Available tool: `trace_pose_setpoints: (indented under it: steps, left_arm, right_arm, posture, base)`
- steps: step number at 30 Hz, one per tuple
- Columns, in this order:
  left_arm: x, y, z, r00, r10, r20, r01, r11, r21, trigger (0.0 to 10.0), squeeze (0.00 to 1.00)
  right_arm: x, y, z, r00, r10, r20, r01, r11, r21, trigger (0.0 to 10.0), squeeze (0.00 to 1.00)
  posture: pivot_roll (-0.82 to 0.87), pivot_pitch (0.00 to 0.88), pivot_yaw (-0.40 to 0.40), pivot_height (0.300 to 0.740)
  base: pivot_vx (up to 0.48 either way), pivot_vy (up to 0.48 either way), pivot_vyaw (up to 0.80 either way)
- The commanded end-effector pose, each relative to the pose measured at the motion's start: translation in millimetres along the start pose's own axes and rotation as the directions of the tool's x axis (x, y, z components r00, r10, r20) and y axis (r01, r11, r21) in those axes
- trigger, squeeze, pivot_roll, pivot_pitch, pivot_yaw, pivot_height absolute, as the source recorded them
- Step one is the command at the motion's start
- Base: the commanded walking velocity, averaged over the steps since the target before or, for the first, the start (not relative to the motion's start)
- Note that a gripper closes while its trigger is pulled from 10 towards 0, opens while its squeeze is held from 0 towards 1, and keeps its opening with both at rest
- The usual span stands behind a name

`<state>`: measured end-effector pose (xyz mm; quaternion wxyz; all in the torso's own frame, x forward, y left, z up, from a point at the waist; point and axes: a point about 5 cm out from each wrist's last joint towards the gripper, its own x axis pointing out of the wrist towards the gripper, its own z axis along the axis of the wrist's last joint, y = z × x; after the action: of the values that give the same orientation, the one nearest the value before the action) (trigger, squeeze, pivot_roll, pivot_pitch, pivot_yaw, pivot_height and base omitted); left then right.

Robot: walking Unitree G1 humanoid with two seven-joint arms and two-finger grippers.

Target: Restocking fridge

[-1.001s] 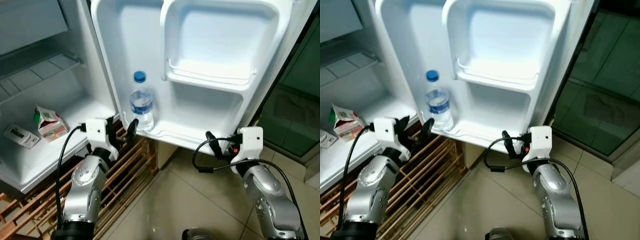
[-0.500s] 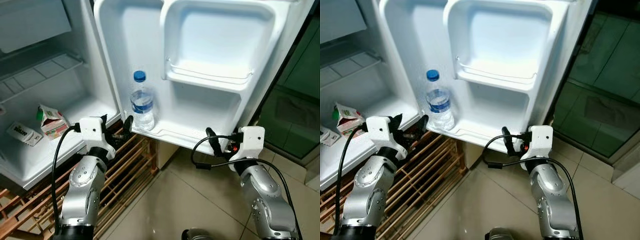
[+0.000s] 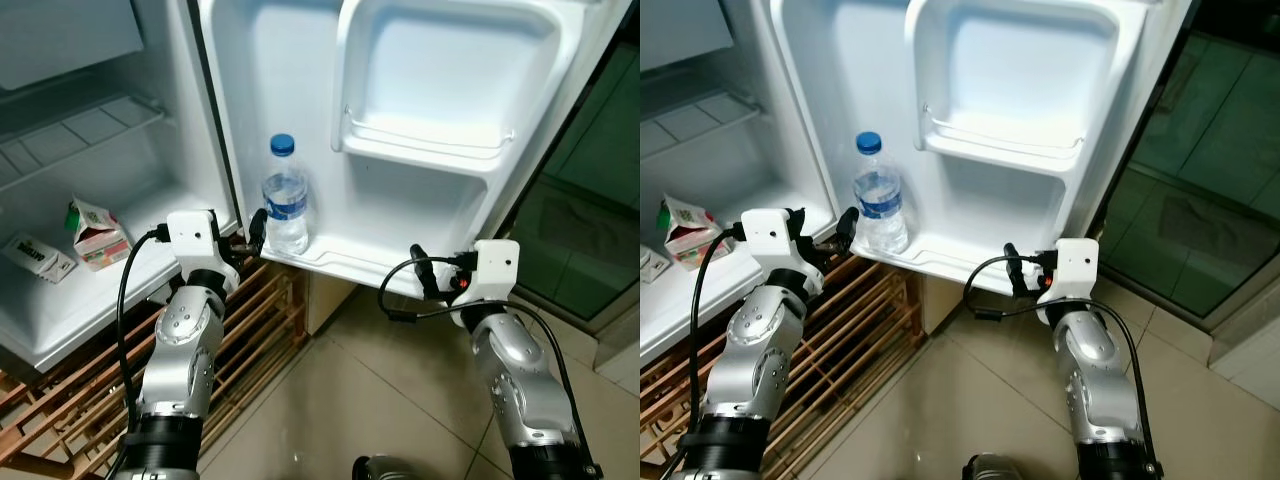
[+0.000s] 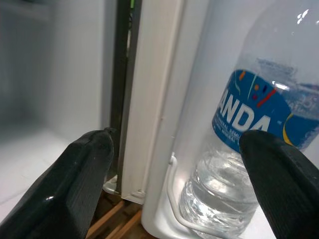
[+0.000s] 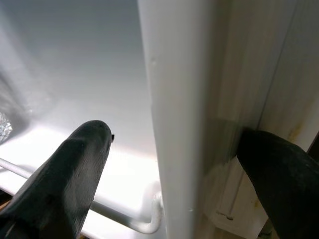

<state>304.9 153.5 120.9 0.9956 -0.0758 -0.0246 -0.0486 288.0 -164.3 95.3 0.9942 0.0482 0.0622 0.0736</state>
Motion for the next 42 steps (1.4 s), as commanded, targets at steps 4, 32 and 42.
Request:
trace_pose_setpoints:
  steps: [4,32,42]
  left_arm:
    - [8.4,-5.7,1.9,1.0,-0.016,0.009,0.016,1.0,0.007,10.0,0.0]
    - [3.4,-1.8,-6.9,1.0,-0.018,0.007,0.018,1.0,0.007,10.0,0.0]
    - [-2.7,-1.8,-10.4,1.0,-0.023,-0.009,0.024,1.0,0.014,10.0,0.0]
  right_arm:
    - [11.5,12.1,5.7,0.998,0.055,0.024,-0.055,0.998,0.009,10.0,0.0]
    - [-11.8,-5.1,8.6,0.988,-0.064,0.141,0.077,0.993,-0.09,10.0,0.0]
    - [-21.1,-8.4,2.5,0.987,-0.092,0.129,0.103,0.992,-0.079,10.0,0.0]
  posture:
    - [-0.11,0.0,-0.002,0.74]
    - [-0.12,0.0,0.003,0.74]
    - [-0.13,0.0,0.007,0.74]
  base:
    - [-0.081,0.0,0.0]
    - [-0.043,0.0,0.0]
    - [0.0,0.0,0.0]
